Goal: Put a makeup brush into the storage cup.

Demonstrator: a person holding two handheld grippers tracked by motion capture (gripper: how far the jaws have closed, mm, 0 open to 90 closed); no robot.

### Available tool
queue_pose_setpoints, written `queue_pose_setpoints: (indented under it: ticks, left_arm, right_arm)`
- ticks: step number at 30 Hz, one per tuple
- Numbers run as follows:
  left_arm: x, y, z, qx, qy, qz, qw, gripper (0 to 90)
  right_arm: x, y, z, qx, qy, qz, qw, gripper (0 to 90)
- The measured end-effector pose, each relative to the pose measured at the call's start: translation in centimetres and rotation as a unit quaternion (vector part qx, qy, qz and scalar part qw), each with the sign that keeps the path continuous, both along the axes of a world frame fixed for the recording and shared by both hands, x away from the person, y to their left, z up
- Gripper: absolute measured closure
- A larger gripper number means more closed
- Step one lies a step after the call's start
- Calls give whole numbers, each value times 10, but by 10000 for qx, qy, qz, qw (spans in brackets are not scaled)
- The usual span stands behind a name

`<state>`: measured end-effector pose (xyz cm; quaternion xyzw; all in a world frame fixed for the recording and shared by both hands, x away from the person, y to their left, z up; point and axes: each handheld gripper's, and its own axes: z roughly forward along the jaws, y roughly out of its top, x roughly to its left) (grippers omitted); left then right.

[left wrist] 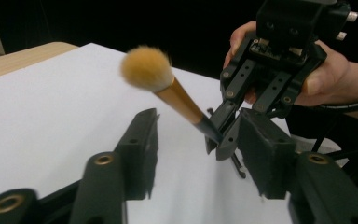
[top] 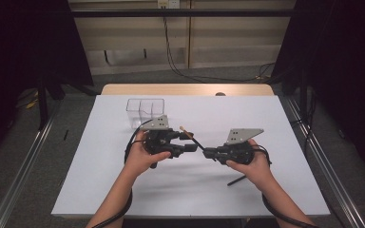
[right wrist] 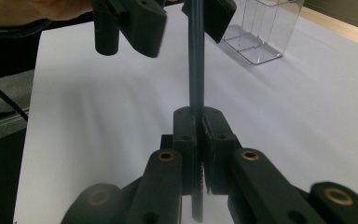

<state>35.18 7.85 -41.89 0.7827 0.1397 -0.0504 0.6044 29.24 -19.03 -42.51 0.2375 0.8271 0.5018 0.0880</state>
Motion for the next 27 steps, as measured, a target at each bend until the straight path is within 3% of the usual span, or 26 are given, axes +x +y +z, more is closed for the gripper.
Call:
queue_pose_setpoints:
  ticks: [4, 11, 27]
  left_arm:
    - [0, 0, 0, -79, 106, 66, 9999, 652]
    - [-2, -2, 2, -247, 130, 97, 9996, 760]
    - [-2, -5, -2, -683, 314, 103, 9971, 810]
  right_arm:
    - [0, 1, 1, 39, -15, -74, 10000, 855]
    - [0, 2, 2, 94, -29, -116, 9999, 854]
    - [1, 11, -2, 192, 71, -109, 9997, 854]
